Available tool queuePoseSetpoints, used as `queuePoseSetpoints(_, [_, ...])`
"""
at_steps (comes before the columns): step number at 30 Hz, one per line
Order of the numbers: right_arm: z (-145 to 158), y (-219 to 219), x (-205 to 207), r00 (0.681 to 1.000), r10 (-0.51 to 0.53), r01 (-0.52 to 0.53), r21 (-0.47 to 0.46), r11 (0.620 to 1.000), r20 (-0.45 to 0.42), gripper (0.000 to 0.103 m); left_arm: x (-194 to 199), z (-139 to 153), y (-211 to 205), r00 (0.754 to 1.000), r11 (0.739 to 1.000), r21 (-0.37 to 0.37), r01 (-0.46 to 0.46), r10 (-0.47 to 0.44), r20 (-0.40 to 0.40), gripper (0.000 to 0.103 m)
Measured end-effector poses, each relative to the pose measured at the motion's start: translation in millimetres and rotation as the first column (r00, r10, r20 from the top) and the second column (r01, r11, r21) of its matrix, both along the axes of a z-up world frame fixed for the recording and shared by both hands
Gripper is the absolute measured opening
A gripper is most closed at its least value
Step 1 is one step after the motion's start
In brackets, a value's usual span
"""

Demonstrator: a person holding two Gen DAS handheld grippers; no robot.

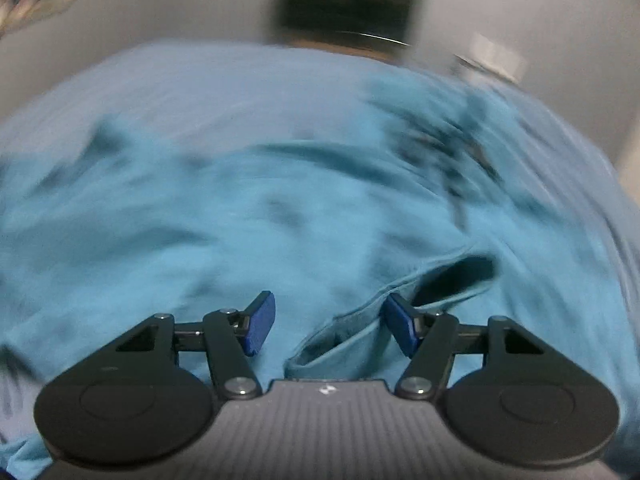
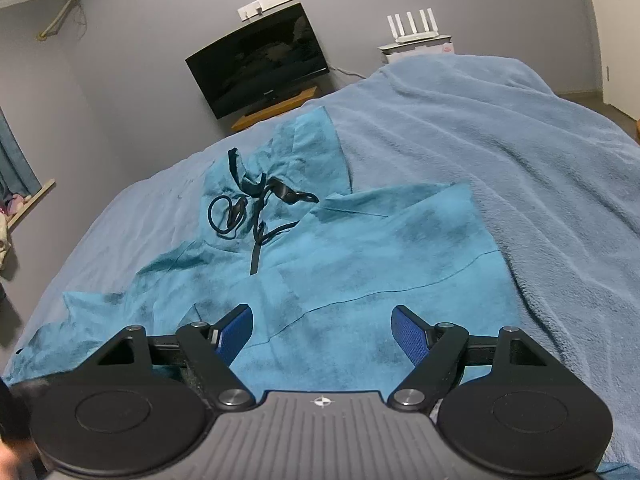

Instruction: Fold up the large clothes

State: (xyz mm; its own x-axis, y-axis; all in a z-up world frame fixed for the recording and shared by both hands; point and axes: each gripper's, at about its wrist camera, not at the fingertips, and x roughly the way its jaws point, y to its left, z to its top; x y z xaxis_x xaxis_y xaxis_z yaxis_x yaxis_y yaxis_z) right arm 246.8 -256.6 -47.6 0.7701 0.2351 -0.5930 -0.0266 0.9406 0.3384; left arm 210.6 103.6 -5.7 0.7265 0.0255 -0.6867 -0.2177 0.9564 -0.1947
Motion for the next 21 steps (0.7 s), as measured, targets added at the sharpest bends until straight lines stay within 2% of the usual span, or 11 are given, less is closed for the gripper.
queuePoseSetpoints(3, [-0.9,4.3,0.6,1.0,0.004,-0.004,-0.007,1.0,-0.004,0.078,-1.8,-10.4,45.0,0.992,0.981,-0.147,-0.125,0.126,-0.002,0.062])
queuePoseSetpoints(6, [-2.2,8.6,1.2,1.0,0.012,-0.012,-0.018,1.0,-0.01,0.079,-2.2,-24.4,72.4,0.986,0.925,-0.342,-0.167,0.165,-0.036,0.062])
queuePoseSetpoints(8, [-3.4,11.1,0.8,1.0,0.02,-0.02,-0.03,0.999,-0.014,0.08,-3.4,-26.4,74.7,0.983,0.908,-0.378,-0.18,0.18,-0.035,0.063])
queuePoseSetpoints(9, [-3.7,12.6,0.5,1.0,0.023,-0.024,-0.037,0.999,-0.015,0.081,-3.6,-25.0,73.6,0.983,0.912,-0.369,-0.177,0.181,-0.026,0.064])
queuePoseSetpoints(11, [-6.0,16.4,0.9,0.999,0.032,-0.033,-0.055,0.998,-0.02,0.082,-8.4,-16.6,70.2,0.979,0.936,-0.297,-0.19,0.202,0.011,0.064])
queuePoseSetpoints(12, [-7.3,17.8,1.2,0.999,0.036,-0.038,-0.062,0.997,-0.024,0.082,-9.7,-11.4,67.6,0.978,0.945,-0.269,-0.187,0.204,0.036,0.068])
queuePoseSetpoints(13, [-8.5,20.2,1.9,0.999,0.04,-0.042,-0.069,0.997,-0.029,0.083,-11.7,-6.7,64.7,0.978,0.951,-0.252,-0.178,0.2,0.063,0.078])
queuePoseSetpoints(15, [-11.7,23.5,2.7,0.998,0.046,-0.049,-0.082,0.995,-0.037,0.083,-15.2,2.3,53.4,0.978,0.962,-0.234,-0.144,0.175,0.117,0.09])
queuePoseSetpoints(17, [-15.0,27.0,3.4,0.998,0.051,-0.056,-0.096,0.994,-0.045,0.083,-16.0,7.9,44.8,0.982,0.972,-0.221,-0.081,0.116,0.151,0.09])
queuePoseSetpoints(21, [-18.8,34.5,2.5,0.997,0.069,-0.075,-0.128,0.989,-0.046,0.085,-13.0,4.7,22.2,0.994,0.993,-0.114,-0.022,0.034,0.108,0.09])
